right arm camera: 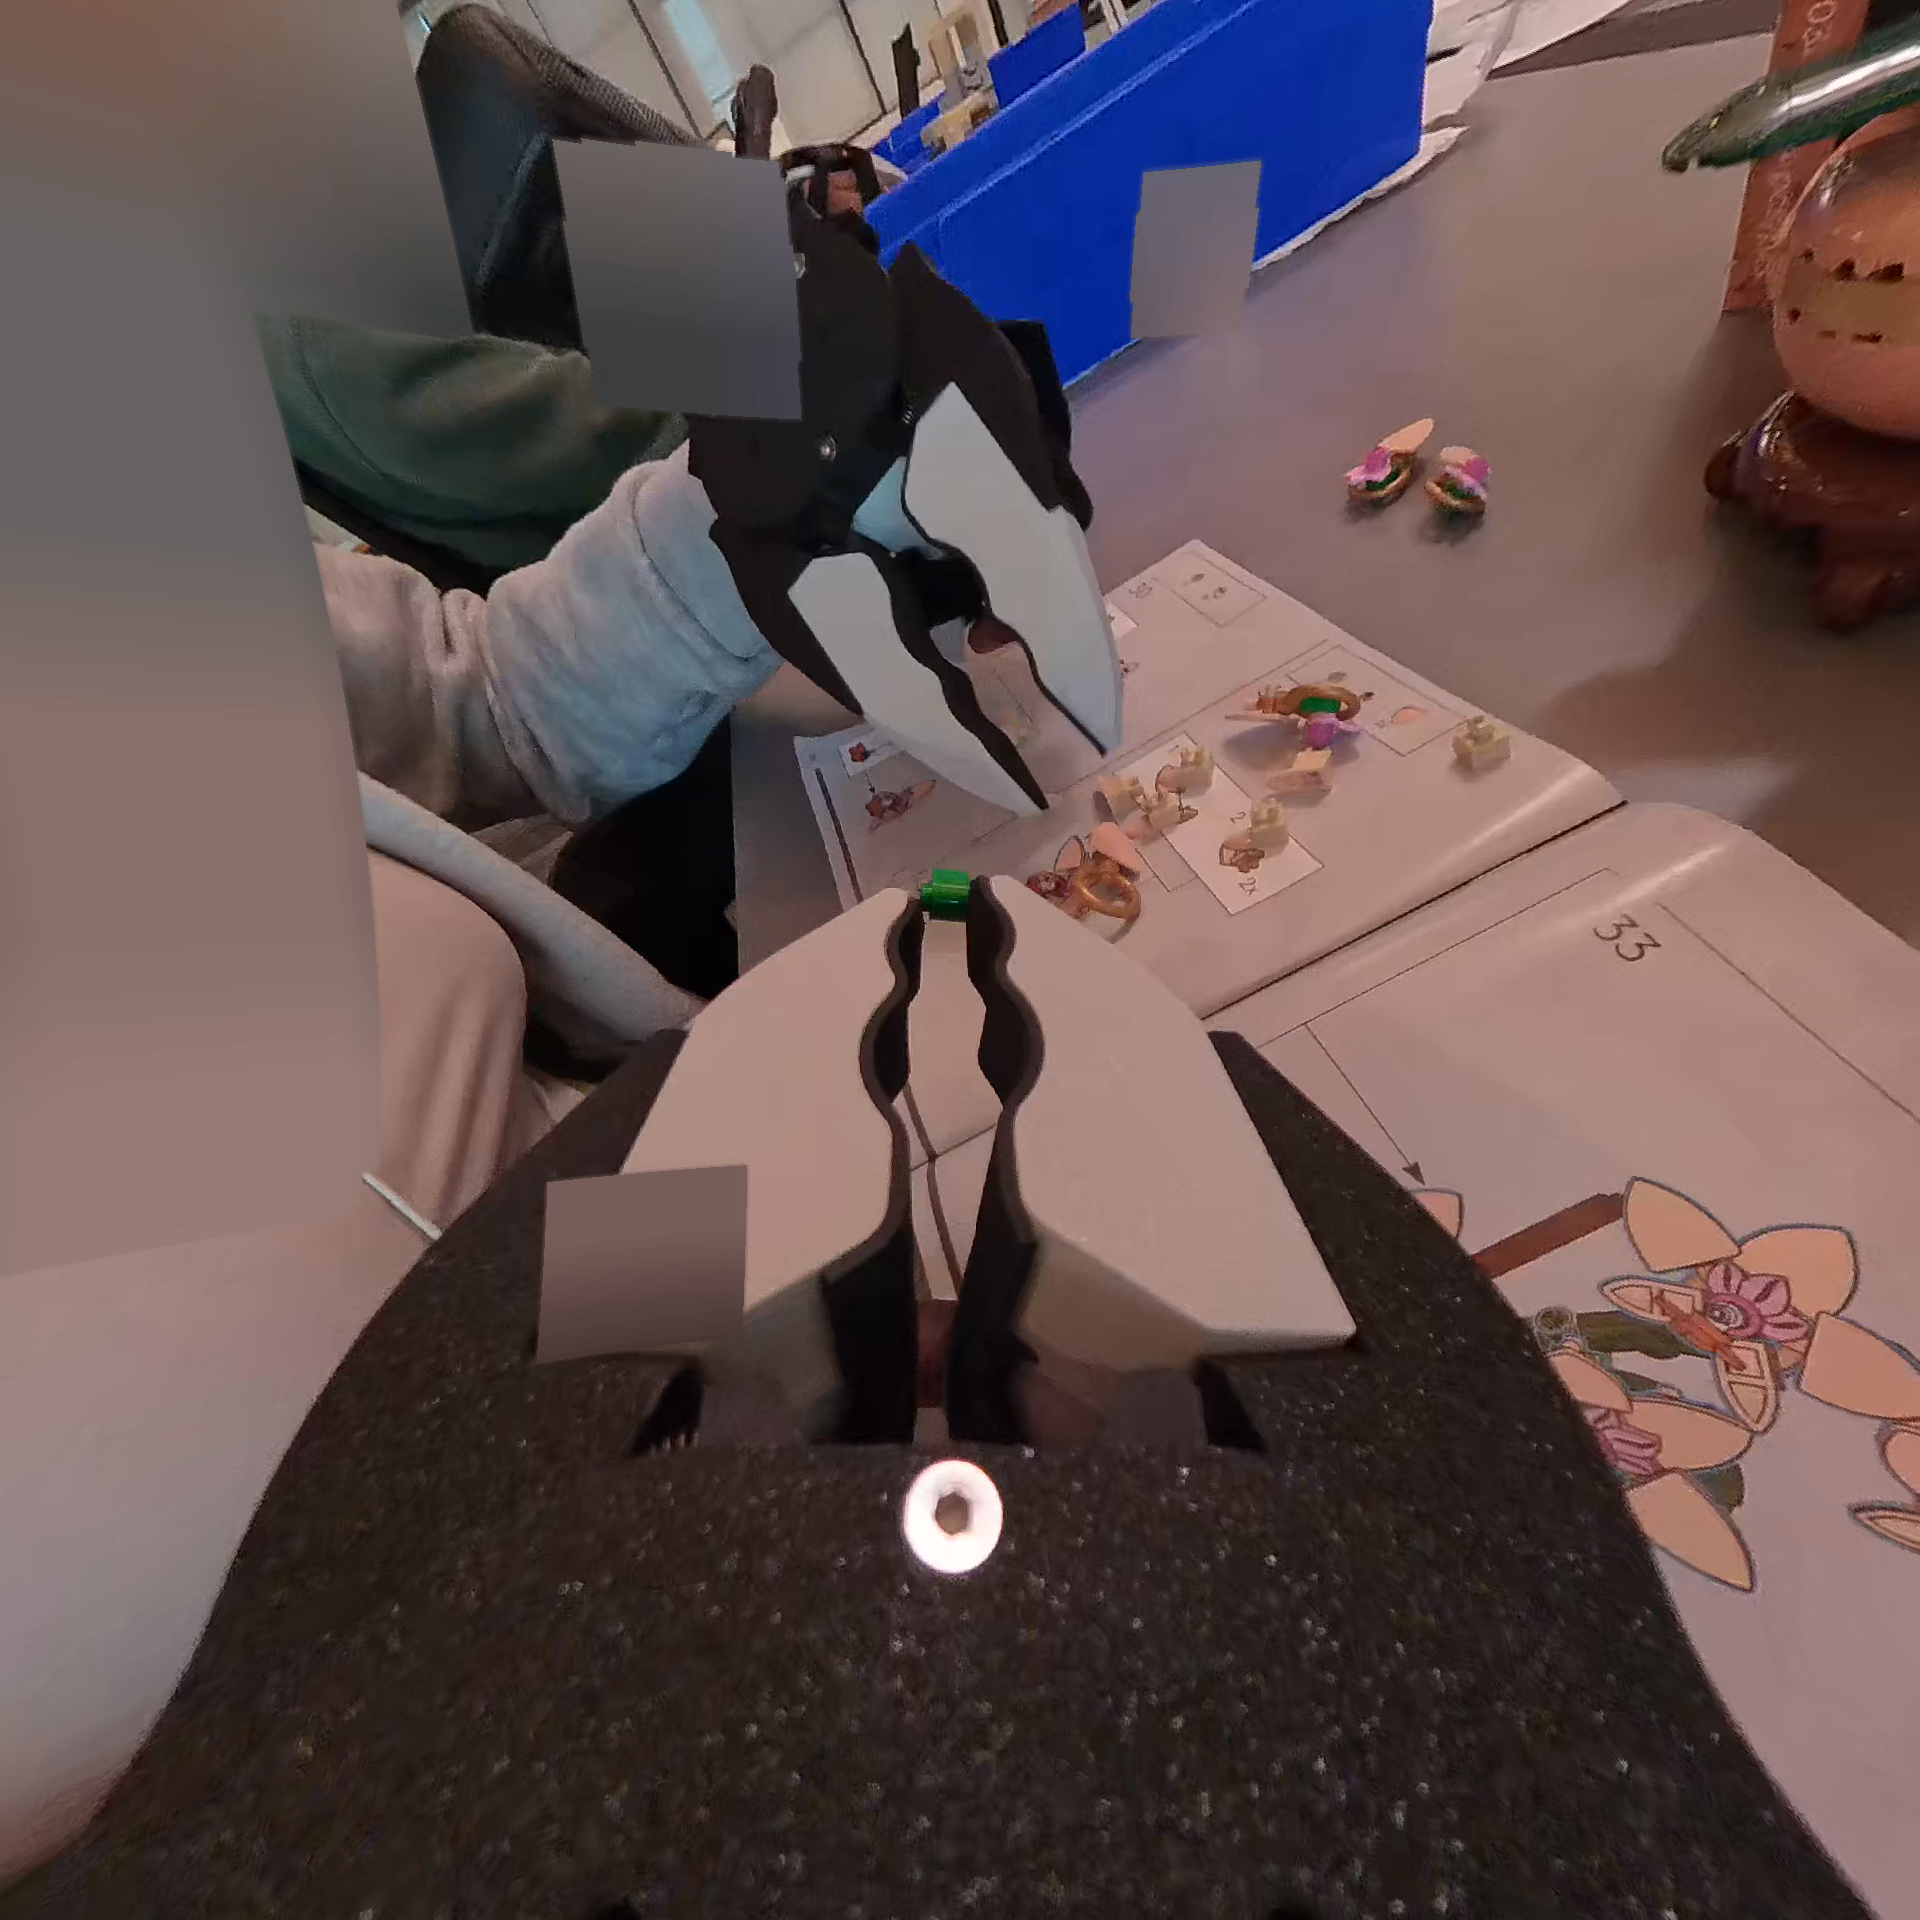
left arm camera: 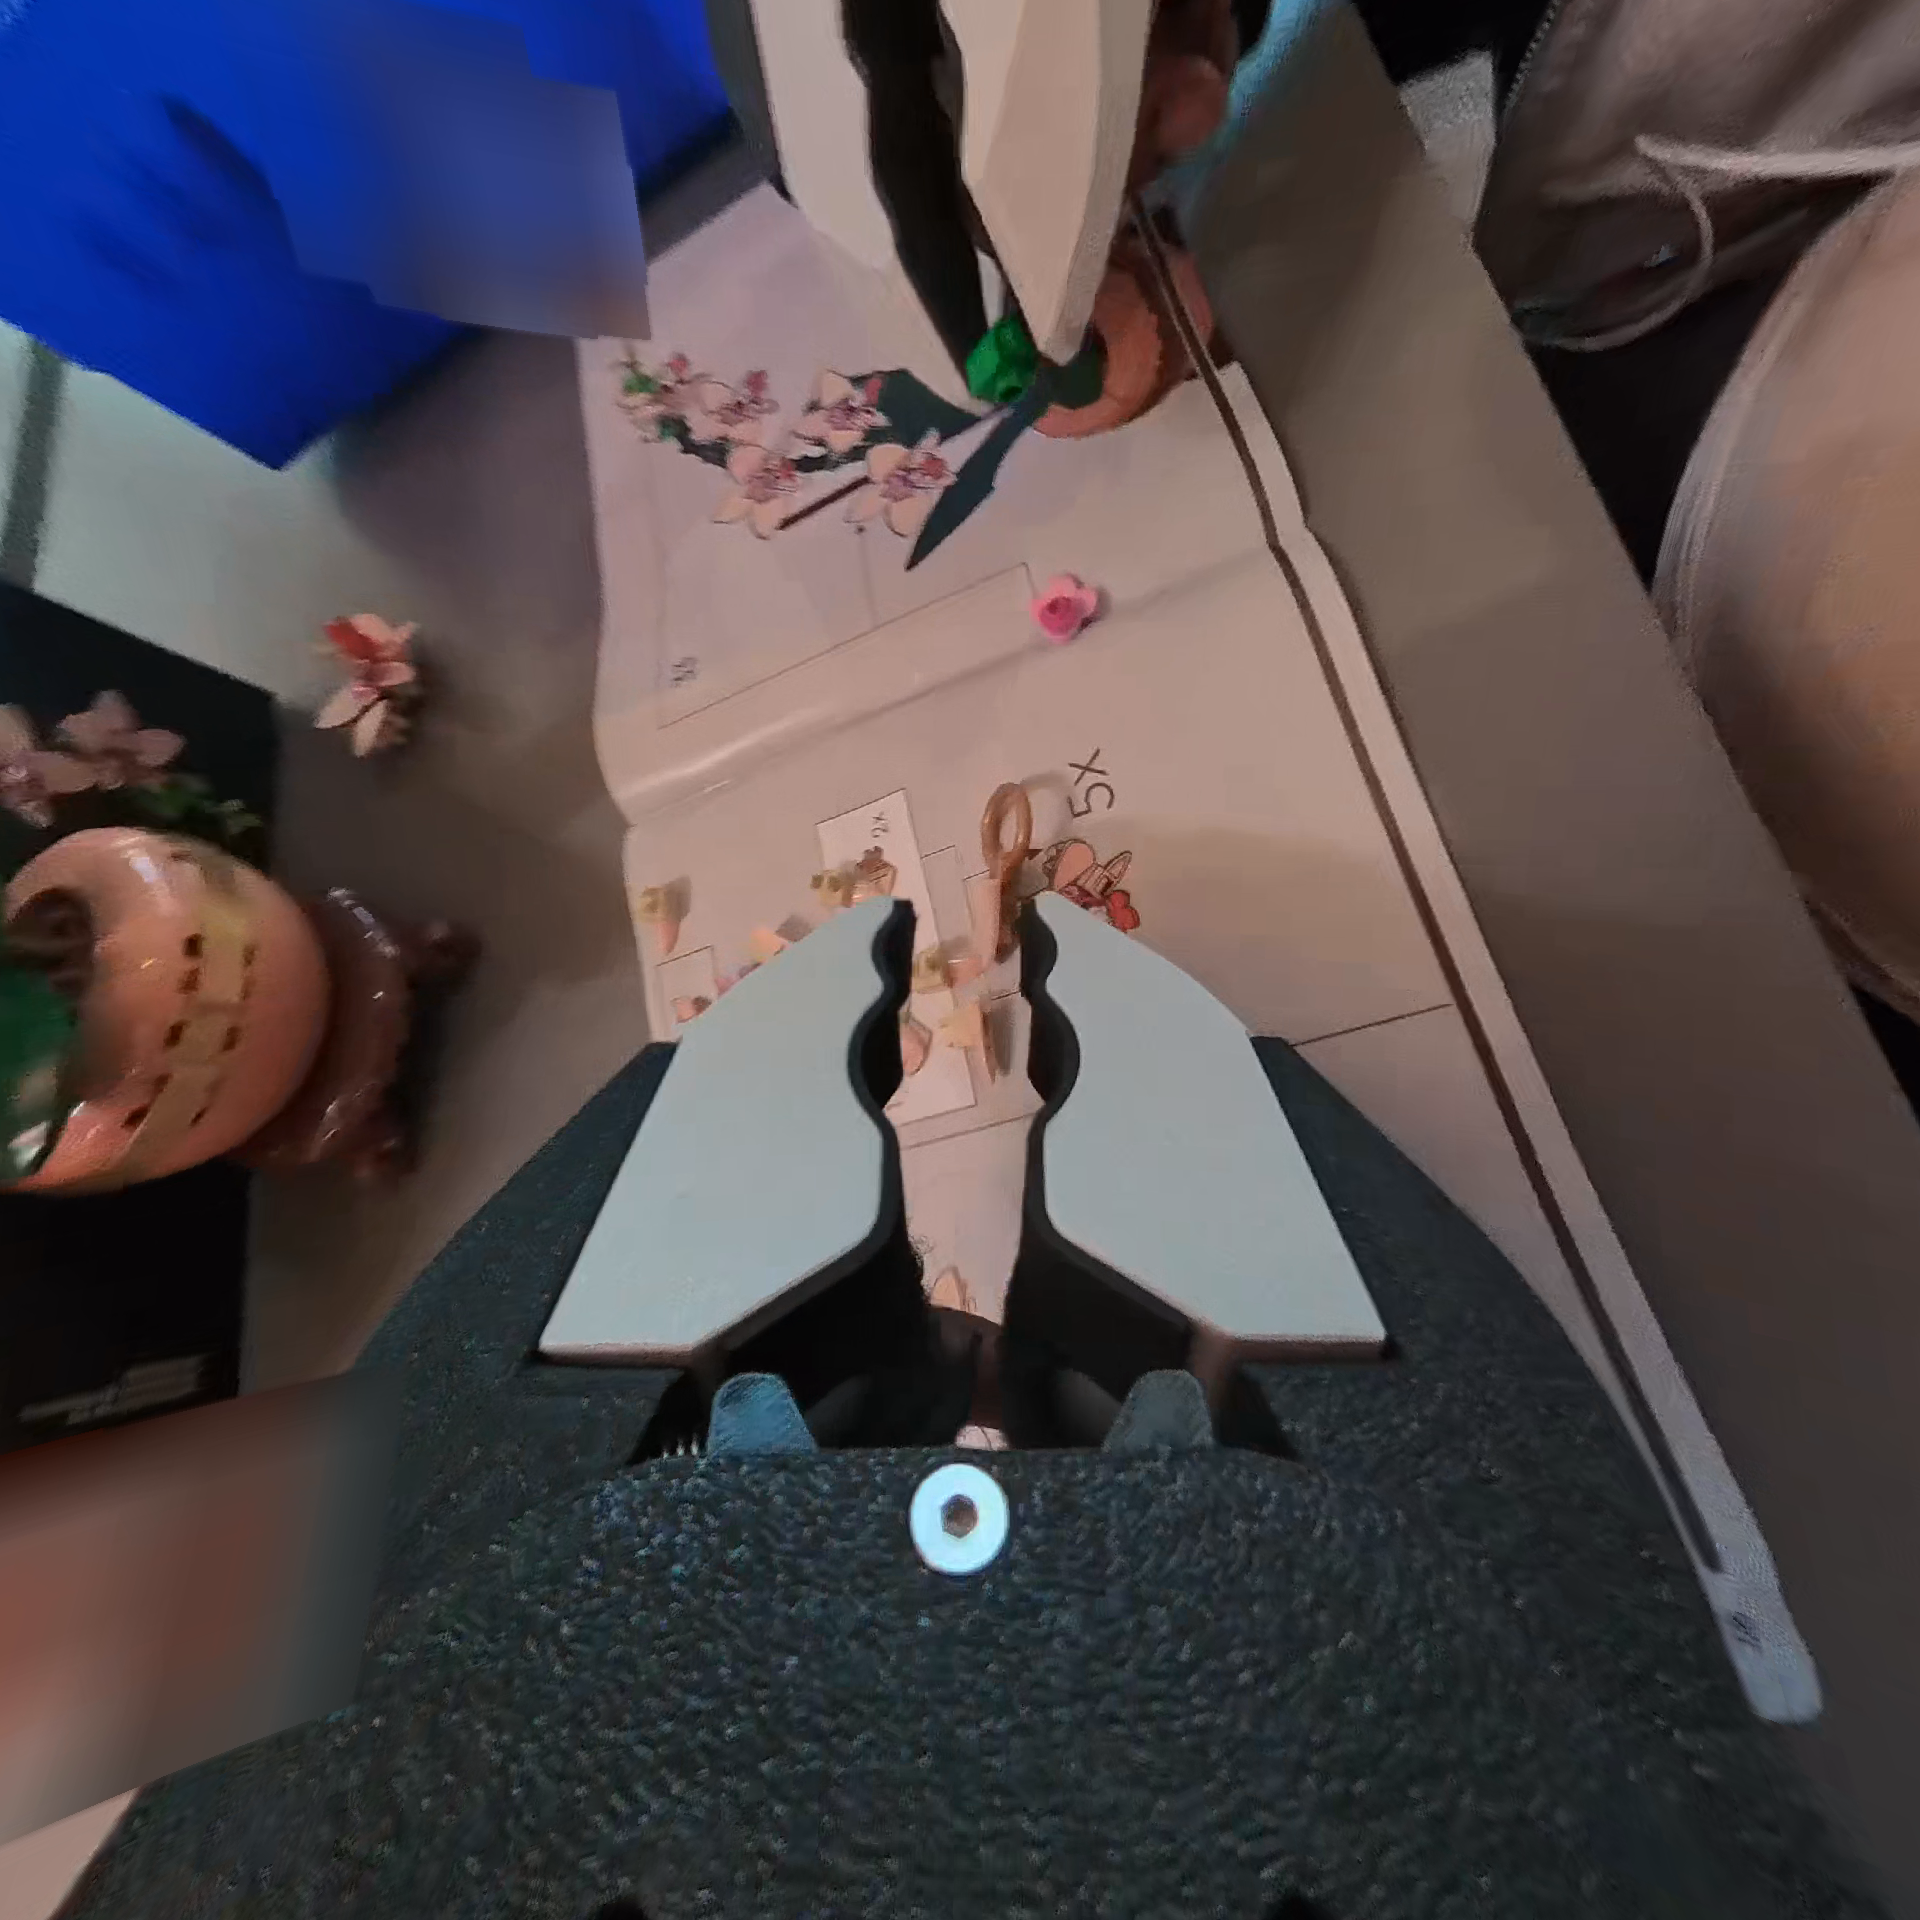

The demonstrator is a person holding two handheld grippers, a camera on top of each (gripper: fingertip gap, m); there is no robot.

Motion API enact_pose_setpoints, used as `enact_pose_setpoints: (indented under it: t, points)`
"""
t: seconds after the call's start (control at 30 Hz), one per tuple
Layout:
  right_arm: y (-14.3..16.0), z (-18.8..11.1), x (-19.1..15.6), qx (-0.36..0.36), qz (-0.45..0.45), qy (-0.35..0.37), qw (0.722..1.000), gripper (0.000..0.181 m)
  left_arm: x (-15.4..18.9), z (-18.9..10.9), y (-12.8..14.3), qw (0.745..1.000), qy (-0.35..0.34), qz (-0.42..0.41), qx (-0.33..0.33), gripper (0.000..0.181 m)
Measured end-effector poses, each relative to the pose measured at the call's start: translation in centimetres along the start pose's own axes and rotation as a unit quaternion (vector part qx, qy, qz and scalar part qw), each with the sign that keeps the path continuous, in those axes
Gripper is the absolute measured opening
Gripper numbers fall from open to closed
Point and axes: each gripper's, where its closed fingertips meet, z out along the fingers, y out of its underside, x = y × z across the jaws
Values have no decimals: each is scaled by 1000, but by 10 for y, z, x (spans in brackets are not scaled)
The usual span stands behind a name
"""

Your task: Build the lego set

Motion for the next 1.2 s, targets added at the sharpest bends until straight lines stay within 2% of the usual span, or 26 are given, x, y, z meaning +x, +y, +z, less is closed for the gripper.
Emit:
enact_pose_setpoints:
  t: [0.13,0.3,0.53,0.77,0.83,0.93,1.03,1.13,1.2]
  points:
    - [9,0,7,-19,-8,23,1000,8,3,17,11,997,-4,42,-57,15]
    - [15,-1,18,-40,-21,57,997,8,4,19,14,997,-14,42,-70,7]
    - [17,6,33,-85,-51,115,988,8,-7,5,7,984,-128,97,-77,5]
    - [29,26,51,-172,-73,145,972,9,-6,-8,-7,959,-232,152,-65,5]
    - [34,28,55,-197,-74,152,966,22,-5,-11,-12,953,-255,158,-53,5]
    - [29,29,55,-189,-79,160,966,35,-3,-13,-12,953,-265,141,-39,5]
    - [16,28,52,-158,-73,164,971,37,-2,-15,-11,961,-263,89,-10,5]
    - [-4,35,26,-80,-9,90,993,23,-5,-21,-15,960,-274,52,25,5]
    - [-15,41,6,-27,79,15,996,26,-9,-26,-17,954,-294,57,27,5]
